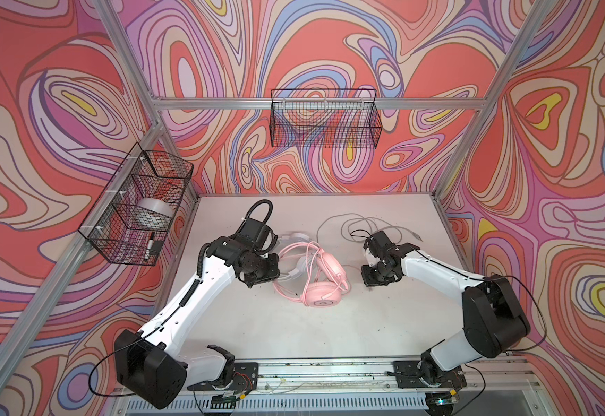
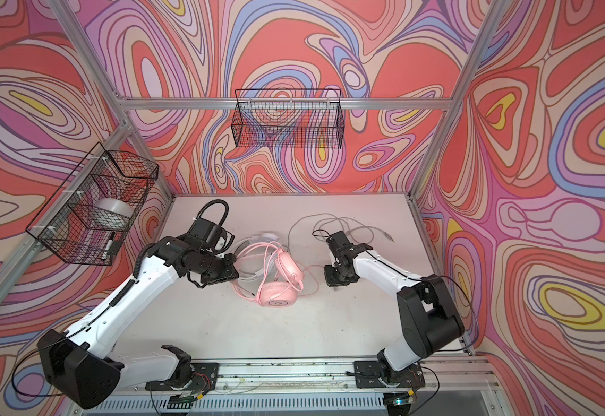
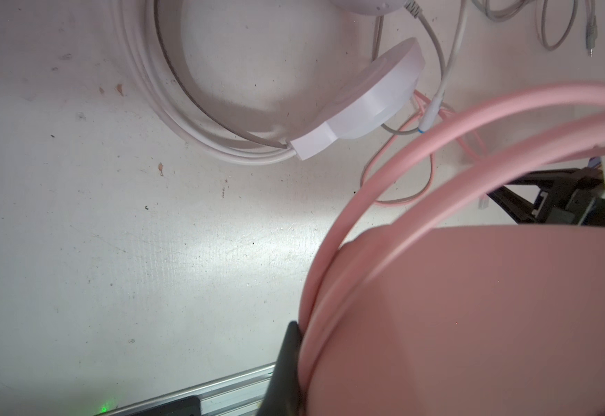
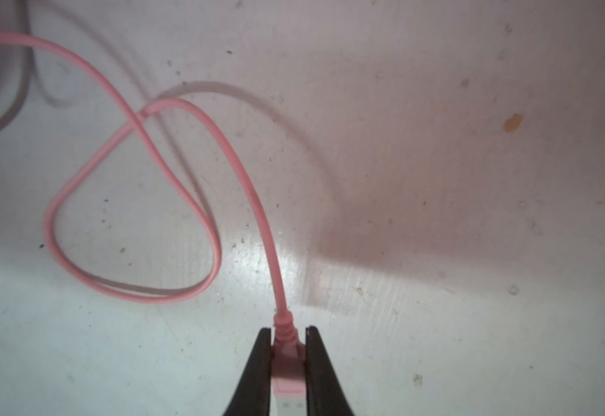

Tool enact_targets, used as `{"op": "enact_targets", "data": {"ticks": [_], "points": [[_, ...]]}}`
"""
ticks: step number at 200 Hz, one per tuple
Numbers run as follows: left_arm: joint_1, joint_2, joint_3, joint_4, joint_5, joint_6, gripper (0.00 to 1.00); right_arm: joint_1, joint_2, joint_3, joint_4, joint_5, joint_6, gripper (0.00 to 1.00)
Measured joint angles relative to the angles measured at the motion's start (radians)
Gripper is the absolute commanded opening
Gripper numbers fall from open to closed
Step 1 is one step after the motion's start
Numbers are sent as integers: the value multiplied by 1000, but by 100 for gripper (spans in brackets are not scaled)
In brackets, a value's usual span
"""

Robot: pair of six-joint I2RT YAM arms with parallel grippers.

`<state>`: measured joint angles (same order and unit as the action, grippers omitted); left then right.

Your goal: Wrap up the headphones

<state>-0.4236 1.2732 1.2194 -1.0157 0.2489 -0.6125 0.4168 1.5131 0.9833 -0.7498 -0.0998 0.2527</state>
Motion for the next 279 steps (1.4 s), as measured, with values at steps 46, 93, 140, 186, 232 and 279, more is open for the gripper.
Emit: {"op": "enact_targets", "data": {"ticks": [46,93,140,186,232,279], "points": [[6,0,113,-3,-77,-57,0,15,-186,0,-56,-68,-35,0],[6,14,225,-5,-147,-112,0,44,-343,51,-97,-175,-87,0],[10,59,237,-5,-197,-160,0,137,-339,172,-235,-175,-178,0],[18,71,237,-5,-229,-193,0,238,-372,183,-311,-195,-256,0],[18,91,237,-5,-236,-206,0,368,-402,200,-329,-241,-335,0],[18,111,223,-1,-240,-208,0,429,-316,317,-320,-299,-432,0]]}}
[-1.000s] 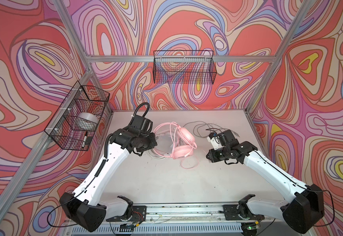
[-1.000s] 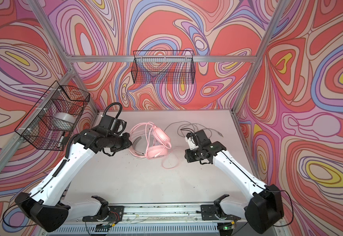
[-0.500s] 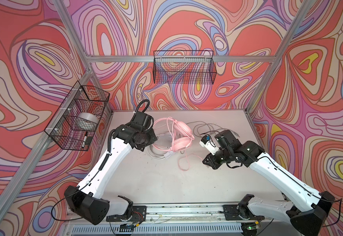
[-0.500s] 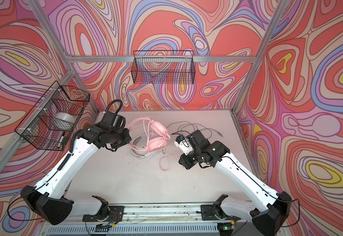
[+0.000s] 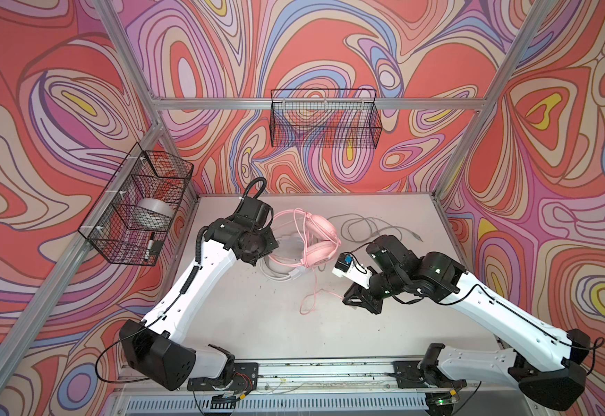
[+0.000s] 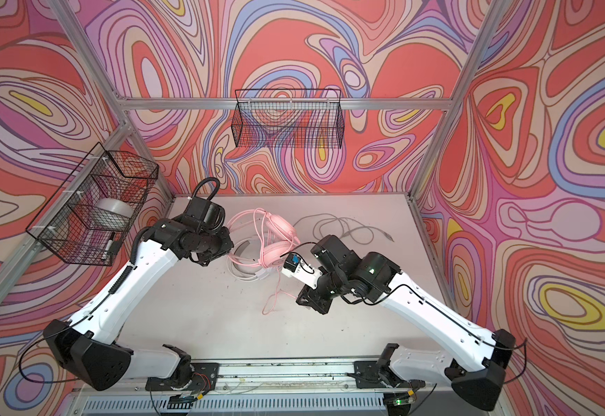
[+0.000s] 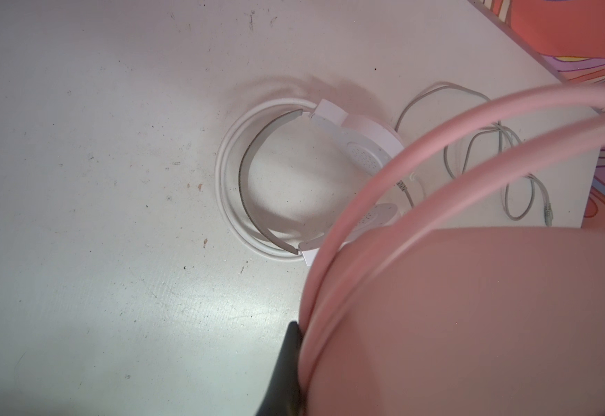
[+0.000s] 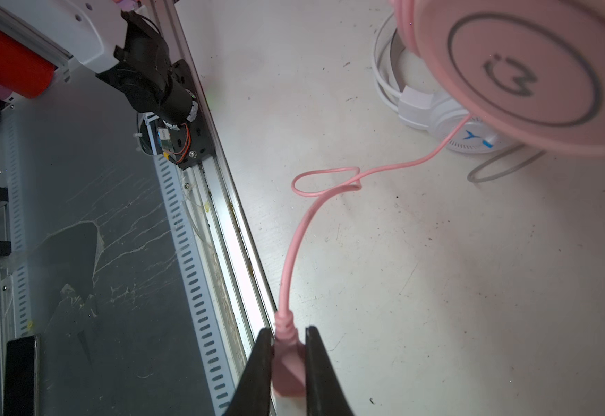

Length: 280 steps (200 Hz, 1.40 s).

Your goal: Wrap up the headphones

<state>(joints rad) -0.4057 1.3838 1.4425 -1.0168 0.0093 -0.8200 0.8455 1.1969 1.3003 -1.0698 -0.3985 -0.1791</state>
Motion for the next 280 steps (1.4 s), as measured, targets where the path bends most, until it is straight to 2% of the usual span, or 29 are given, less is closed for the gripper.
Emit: {"op": "enact_targets", "data": {"ticks": [84,131,221,280], "points": [[-20,13,-83,-4,1,16,0,1,95,132,148,-35,-63,0],[-41,13,-90,-14,-11,43,0,-9,183,233,161,43,-63,0],[-73,7,-140,-46,1,121,0,-266,228,348,264,157,26,0],[-74,-2,-145,-50,35,166,0,-340,339,400,304,177,73,0]]}}
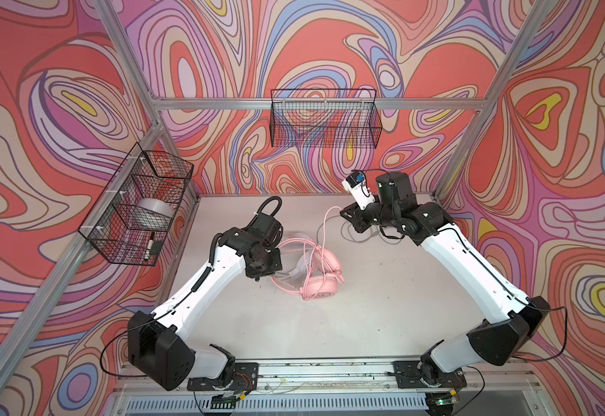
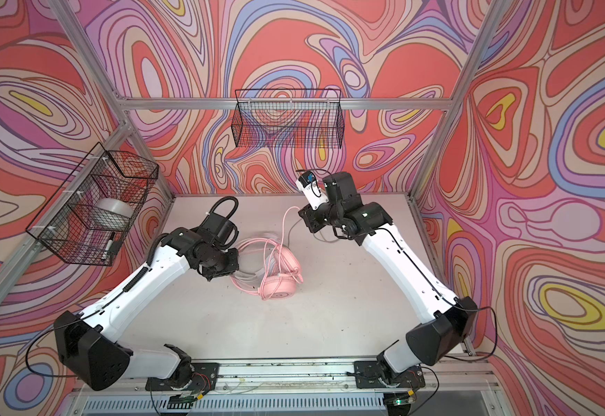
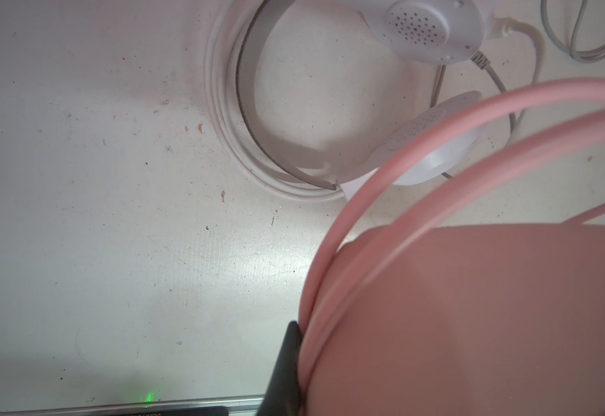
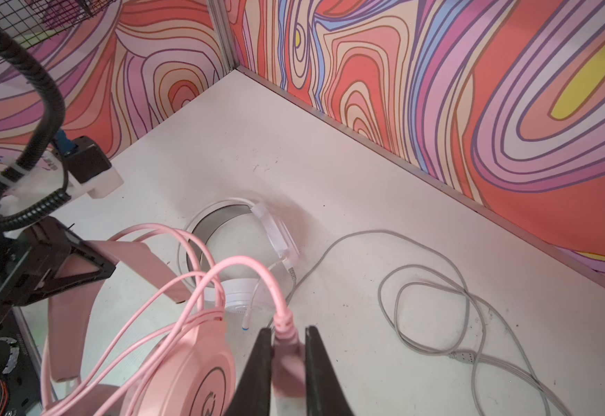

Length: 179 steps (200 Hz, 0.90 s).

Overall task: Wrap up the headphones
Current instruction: 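Pull the pink cable plug with the right gripper farther from the robot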

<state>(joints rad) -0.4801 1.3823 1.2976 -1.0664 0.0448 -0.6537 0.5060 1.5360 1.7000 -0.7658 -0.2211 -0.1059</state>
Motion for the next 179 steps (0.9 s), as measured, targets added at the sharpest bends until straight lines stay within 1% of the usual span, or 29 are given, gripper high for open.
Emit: {"op": "enact_targets", "data": {"ticks": [9,35,62,88,141,179], "points": [[-1,0,-3,0,3,3,0,0,12,13,3,-19,0,0],[-6,0,-11,-1,10,10,0,0,26,37,24,-120,-4,0],[-10,0,-11,0,19,15,0,-2,33,51,42,-131,8,0],[-21,0,-11,-1,29,27,0,-26,62,66,73,-96,50,0],[-37,-1,-11,-1,47,60,0,-125,171,96,107,49,161,0],[-37,-19,-11,-1,60,80,0,-197,214,87,113,141,197,0]]}}
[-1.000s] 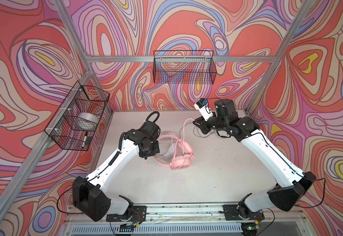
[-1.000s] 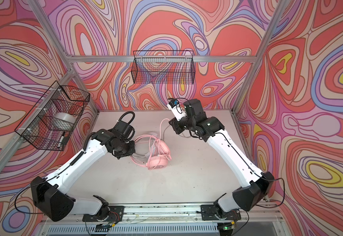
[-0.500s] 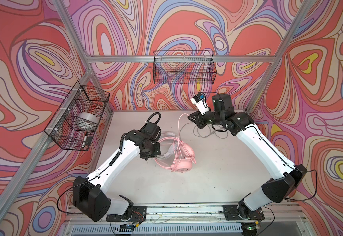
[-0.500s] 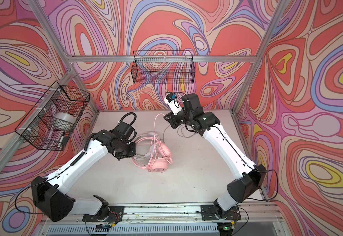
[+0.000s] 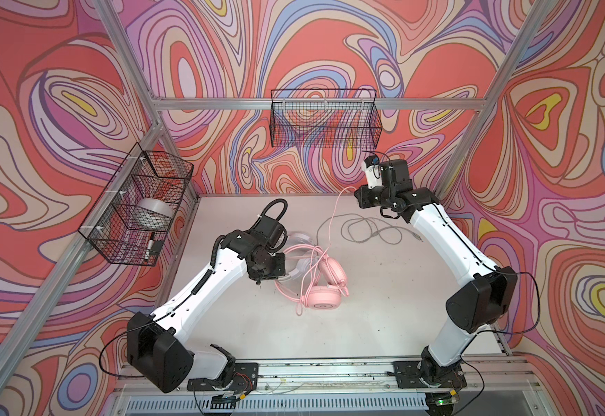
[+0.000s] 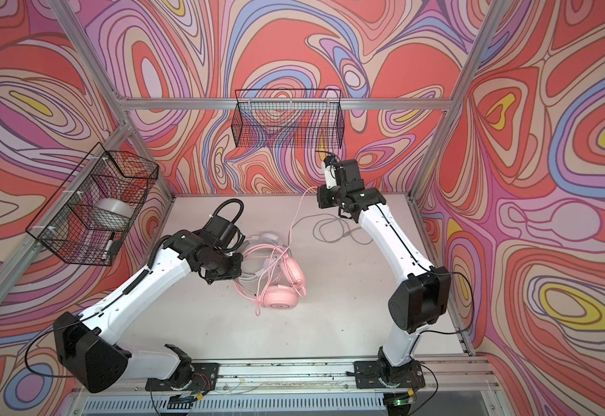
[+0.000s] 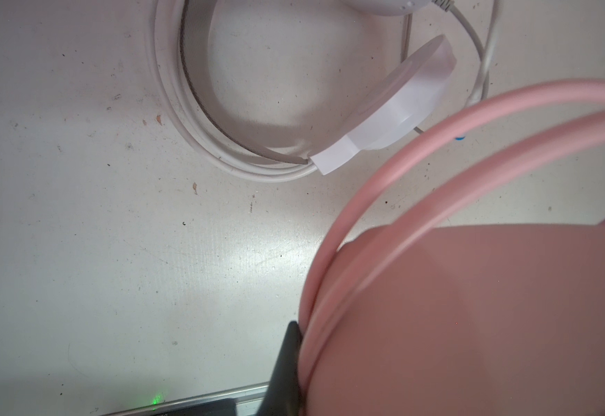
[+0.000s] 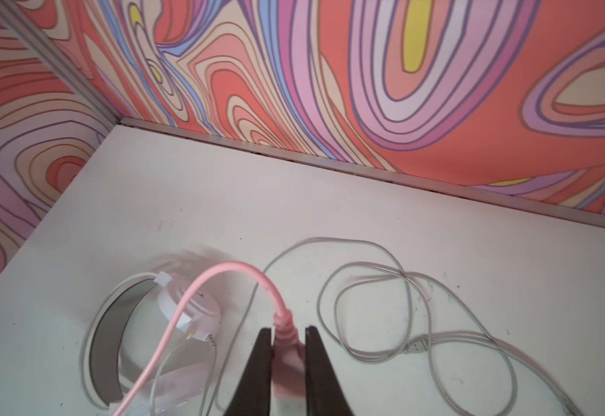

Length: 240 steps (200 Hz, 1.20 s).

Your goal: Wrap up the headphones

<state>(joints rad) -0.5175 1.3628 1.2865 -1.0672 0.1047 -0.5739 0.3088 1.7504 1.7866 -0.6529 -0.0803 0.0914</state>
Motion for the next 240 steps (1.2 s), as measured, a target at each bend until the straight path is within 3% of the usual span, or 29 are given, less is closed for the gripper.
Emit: {"op": "enact_targets", "data": {"ticks": [95,166,240], "points": [[0,-66,-38,3,53,17,0,-93,56,-222,-29,153,-34,0],[0,-81,-45,60,78,-68,0,-83,-123,-458,-26,31,-83,0],[11,-81,-24,79,58,-173,0,6,-291,-612,-41,-27,-87,0]]}}
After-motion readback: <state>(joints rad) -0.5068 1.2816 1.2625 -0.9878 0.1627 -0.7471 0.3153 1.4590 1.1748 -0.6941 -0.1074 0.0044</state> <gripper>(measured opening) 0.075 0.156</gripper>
